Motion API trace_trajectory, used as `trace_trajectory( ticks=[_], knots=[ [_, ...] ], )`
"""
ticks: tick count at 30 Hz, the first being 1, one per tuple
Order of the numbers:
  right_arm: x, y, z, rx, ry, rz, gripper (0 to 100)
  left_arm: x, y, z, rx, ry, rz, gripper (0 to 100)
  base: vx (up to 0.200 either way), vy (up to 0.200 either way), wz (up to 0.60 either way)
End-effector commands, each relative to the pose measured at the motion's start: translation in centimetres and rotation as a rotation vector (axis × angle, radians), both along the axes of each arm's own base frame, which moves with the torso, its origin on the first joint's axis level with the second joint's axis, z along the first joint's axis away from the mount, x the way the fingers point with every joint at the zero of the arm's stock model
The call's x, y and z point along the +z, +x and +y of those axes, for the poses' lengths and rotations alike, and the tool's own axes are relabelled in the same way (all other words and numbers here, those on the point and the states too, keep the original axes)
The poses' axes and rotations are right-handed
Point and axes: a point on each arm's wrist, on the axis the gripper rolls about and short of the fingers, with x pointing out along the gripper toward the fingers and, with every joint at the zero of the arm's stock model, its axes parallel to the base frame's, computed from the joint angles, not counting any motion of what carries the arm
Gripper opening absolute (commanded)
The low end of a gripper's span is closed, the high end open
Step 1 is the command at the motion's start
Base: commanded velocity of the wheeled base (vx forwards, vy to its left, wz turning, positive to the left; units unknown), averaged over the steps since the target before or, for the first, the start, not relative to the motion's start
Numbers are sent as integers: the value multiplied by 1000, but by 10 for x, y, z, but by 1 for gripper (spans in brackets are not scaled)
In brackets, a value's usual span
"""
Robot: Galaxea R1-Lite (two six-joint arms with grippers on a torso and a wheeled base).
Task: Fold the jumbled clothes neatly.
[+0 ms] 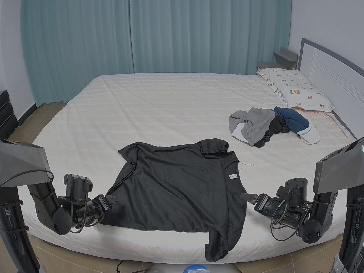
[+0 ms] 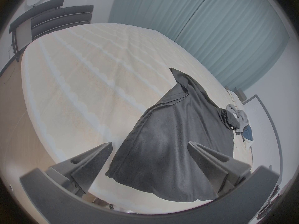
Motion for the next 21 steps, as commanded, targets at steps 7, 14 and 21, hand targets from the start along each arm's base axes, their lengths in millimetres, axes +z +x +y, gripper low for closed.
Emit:
trace_trajectory(
  ticks=[7, 14, 21],
  knots=[
    [-2, 1, 1, 4, 0, 4, 100, -17, 2, 0, -11, 22, 33, 100, 0, 0, 0],
    [-4, 0, 1, 5, -3, 10, 100, -22, 3, -1, -13, 23, 39, 100, 0, 0, 0],
    [-4, 1, 1, 4, -2, 9, 100, -21, -1, 1, -8, 32, 50, 0, 0, 0, 0]
  ],
)
